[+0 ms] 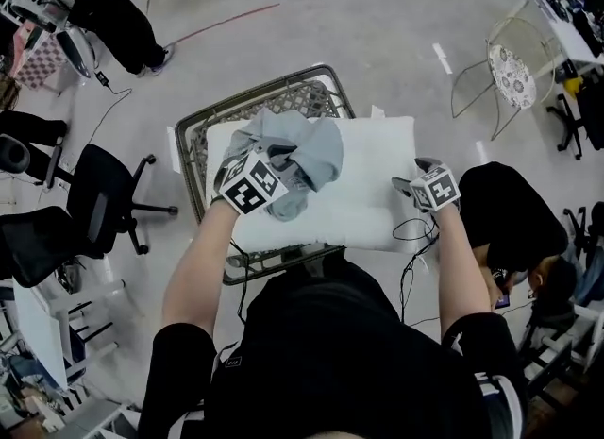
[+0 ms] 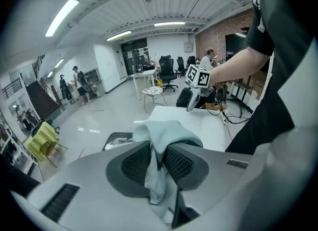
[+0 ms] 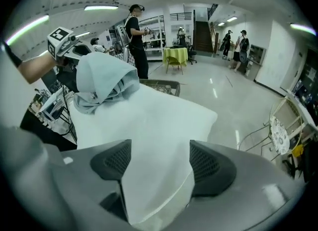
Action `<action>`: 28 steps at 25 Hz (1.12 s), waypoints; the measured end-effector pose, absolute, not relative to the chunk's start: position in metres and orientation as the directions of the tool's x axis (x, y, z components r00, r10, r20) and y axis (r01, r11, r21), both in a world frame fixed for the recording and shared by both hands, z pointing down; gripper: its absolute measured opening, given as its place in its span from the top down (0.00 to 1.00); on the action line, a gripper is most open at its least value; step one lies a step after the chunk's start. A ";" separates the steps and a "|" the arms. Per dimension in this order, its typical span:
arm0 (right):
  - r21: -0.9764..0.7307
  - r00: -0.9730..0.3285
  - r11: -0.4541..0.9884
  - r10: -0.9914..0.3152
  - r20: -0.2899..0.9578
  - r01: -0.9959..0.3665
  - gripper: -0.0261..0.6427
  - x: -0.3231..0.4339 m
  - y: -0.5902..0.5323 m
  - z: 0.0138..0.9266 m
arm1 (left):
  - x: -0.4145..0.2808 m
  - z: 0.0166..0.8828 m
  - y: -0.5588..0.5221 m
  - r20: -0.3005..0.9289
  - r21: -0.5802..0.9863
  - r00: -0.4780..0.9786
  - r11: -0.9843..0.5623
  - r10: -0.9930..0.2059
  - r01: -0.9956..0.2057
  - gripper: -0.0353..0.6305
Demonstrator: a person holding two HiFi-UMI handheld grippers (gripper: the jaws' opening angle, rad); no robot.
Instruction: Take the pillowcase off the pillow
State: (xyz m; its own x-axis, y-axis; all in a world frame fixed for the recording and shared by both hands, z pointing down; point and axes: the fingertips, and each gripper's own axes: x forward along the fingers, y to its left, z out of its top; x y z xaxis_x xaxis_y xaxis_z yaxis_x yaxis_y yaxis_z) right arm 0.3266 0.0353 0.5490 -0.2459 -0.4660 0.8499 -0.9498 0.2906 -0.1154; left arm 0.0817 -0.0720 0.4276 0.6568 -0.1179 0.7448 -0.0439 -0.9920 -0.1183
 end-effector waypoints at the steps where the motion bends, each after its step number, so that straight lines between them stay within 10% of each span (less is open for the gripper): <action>1: -0.135 -0.260 0.292 -0.449 0.855 -0.947 0.41 0.328 0.039 0.558 | 0.084 0.440 -0.067 0.757 -0.102 0.645 -0.994 -0.107 -0.045 0.82; 10: -0.346 -0.399 0.200 -0.405 0.823 -0.917 0.35 0.325 0.035 0.600 | 0.068 0.515 -0.044 0.843 -0.018 0.533 -0.994 -0.074 -0.111 0.82; 28: -0.224 -0.415 0.442 -0.401 0.817 -0.869 0.43 0.222 -0.090 0.587 | -0.045 0.508 -0.079 0.806 -0.027 0.497 -0.858 -0.322 -0.512 0.81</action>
State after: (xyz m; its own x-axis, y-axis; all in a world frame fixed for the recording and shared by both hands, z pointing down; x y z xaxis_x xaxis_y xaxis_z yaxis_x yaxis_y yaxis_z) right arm 0.2223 -0.0899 0.5868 -0.4145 -0.4011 0.8169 -0.8687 0.4418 -0.2239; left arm -0.0447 -0.0789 0.5078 0.4965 -0.3220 0.8061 -0.5124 -0.8583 -0.0272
